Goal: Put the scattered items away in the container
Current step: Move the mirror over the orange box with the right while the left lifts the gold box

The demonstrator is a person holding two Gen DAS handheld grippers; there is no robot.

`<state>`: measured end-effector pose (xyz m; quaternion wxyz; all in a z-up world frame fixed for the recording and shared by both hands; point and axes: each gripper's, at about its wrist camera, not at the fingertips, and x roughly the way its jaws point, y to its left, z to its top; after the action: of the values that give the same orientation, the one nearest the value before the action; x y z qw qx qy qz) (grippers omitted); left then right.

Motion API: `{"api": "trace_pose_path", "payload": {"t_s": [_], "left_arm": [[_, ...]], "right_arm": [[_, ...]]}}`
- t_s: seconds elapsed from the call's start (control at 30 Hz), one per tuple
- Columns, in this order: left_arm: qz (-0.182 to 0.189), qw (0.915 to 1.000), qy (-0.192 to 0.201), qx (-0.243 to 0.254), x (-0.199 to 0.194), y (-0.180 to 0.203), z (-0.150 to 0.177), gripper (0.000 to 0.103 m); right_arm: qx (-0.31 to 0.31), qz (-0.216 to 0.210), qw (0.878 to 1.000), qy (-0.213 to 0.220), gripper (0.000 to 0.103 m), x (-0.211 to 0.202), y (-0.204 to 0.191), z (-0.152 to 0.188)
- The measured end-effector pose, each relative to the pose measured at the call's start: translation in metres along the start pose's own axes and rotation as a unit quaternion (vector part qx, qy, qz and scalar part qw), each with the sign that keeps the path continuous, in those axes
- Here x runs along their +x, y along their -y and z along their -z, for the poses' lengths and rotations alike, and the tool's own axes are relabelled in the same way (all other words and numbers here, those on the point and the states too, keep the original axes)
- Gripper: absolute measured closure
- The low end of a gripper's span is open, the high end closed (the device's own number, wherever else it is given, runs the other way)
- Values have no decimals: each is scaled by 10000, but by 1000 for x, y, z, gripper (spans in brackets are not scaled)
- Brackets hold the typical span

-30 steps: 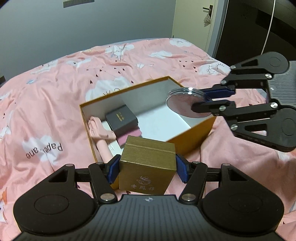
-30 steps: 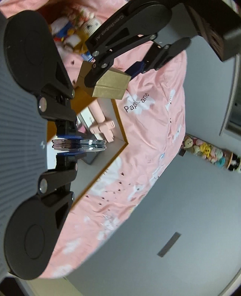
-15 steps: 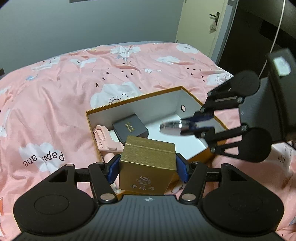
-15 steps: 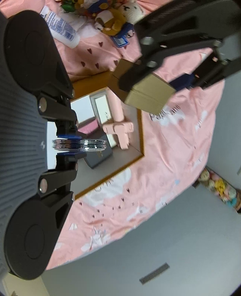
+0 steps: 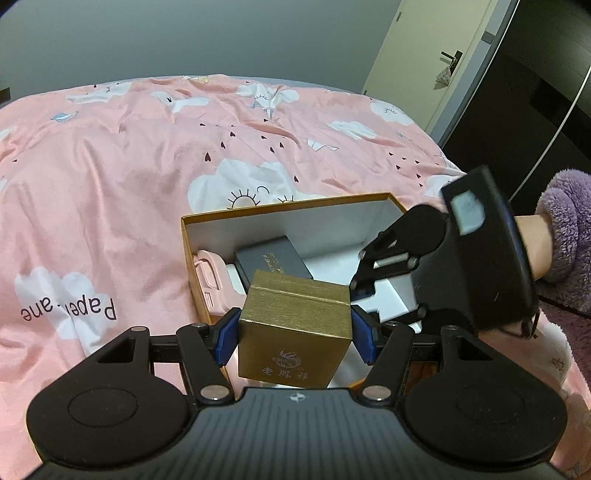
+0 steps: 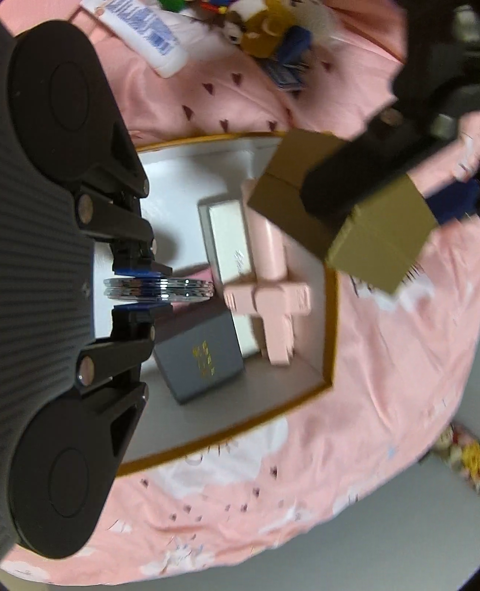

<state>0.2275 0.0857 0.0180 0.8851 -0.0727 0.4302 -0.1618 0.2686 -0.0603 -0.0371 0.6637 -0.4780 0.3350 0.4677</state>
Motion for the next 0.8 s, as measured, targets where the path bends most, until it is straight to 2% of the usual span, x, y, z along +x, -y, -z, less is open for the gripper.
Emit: {"api": "trace_pose_path", "payload": {"t_s": [0.13, 0.33, 0.67, 0.8], "left_arm": [[17, 10000, 45, -86, 0, -3, 0, 31], [-53, 9998, 5, -212, 3, -13, 1, 31], [-24, 9997, 18, -260, 6, -19, 2, 31], [-31, 9996, 30, -279, 5, -20, 4, 31]], "right_arm": [[-370, -112, 9989, -267, 88, 15, -8, -5], [-526, -224, 9977, -363, 88, 25, -10, -10], [-702, -338, 9952, -588, 88, 42, -16, -18], [-582, -505, 9948, -669, 85, 41, -15, -19]]}}
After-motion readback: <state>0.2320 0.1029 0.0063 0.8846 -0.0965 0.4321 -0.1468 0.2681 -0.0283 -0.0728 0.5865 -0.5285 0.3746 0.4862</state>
